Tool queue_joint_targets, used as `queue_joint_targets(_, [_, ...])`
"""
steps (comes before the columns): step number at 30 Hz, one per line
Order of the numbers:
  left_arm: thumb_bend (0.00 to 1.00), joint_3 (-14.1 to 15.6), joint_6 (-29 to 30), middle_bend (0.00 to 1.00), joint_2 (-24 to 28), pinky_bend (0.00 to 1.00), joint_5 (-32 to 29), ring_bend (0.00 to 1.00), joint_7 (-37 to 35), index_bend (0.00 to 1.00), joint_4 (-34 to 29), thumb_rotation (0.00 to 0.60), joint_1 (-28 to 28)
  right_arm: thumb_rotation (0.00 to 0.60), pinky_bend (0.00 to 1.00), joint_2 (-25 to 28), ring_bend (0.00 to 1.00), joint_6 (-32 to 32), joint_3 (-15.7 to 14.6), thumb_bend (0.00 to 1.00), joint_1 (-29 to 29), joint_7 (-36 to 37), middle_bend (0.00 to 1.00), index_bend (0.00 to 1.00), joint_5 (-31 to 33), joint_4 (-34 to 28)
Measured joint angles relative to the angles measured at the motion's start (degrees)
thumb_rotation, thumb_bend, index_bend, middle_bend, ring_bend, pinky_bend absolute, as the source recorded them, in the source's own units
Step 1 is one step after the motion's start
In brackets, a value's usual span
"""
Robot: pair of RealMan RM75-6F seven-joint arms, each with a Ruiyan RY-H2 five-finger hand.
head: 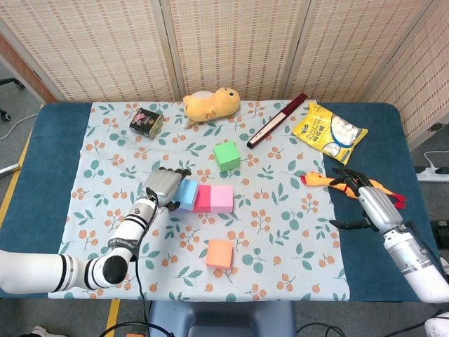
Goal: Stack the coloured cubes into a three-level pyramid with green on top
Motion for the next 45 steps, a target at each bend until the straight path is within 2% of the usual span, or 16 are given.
queue_joint_targets(5, [0.31, -0.5, 0.2, 0.06, -0.4, 0.18, -1.8, 0.10, 0.4, 0.08, -0.1, 0.600, -0.7, 0.600, 0.00, 0.1, 0.00, 0.1, 0.0, 0.05, -0.1, 0.3, 0.25, 0.00, -0.1, 0.2])
queue_joint_targets(8, [0.32, -0.8, -0.4, 0.01, 0.6, 0.15, -0.4, 0.03, -0.9, 0.06, -1.0, 0.600, 0.1, 0.600, 0.00, 0.3, 0.00, 0.2, 0.0, 0.05, -0.2, 0.3, 0.25, 0.00, 0.0, 0.2])
queue_joint_targets(11, [0.33, -0.7, -1.7, 0.00, 2.3, 0.11, 2.7, 0.00, -2.4, 0.05, -2.0, 0.600, 1.3, 0.600, 0.00, 0.4, 0.00, 0.3, 0.0, 0.05, -0.2, 0.4, 0.25, 0.00, 0.0, 0.1])
queue_joint_targets(14, [0.33, -0.4, -4.1, 0.00, 4.0, 0.07, 6.9, 0.00, -3.9, 0.05, -2.2, 0.600, 2.6, 0.600, 0.00, 0.4, 0.00, 0.4, 0.1, 0.05, -0.3, 0.6, 0.25, 0.00, 0.0, 0.1])
queue_joint_targets(19, [0.32, 0.7, -10.8, 0.00, 6.0, 0.07, 15.4, 0.00, -6.2, 0.08, -0.4, 0.600, 4.1, 0.600, 0.00, 0.6, 0.00, 0.4, 0.1, 0.05, -0.4, 0.4, 0.24, 0.00, 0.2, -0.2])
queue_joint_targets(24, [0.32, 1.8, -13.7, 0.00, 6.1, 0.06, 22.3, 0.00, -8.4, 0.12, 2.8, 0.600, 5.1, 0.600, 0.00, 0.6, 0.00, 0.4, 0.2, 0.05, -0.4, 0.1, 0.25, 0.00, 0.4, -0.4])
queue_joint_targets(31, [0.32, 2.4, -14.9, 0.00, 4.2, 0.06, 25.8, 0.00, -10.9, 0.13, 6.3, 0.600, 5.4, 0.600, 0.00, 0.6, 0.00, 0.3, 0.3, 0.05, -0.4, -0.7, 0.24, 0.00, 1.0, -0.8])
queue_joint_targets(40, [0.32, 2.7, -15.6, 0.00, 1.6, 0.06, 26.0, 0.00, -13.1, 0.17, 9.2, 0.600, 4.9, 0.600, 0.00, 0.2, 0.00, -0.1, 0.5, 0.05, -0.4, -1.3, 0.25, 0.00, 1.7, -0.6])
queue_joint_targets(45, [0.31, 2.5, -14.7, 0.15, 0.1, 0.06, 26.3, 0.08, -14.3, 0.27, 10.9, 0.600, 5.1, 0.600, 0.00, 0.1, 0.00, -0.4, 0.6, 0.05, -0.3, -1.5, 0.25, 0.00, 2.1, -0.5])
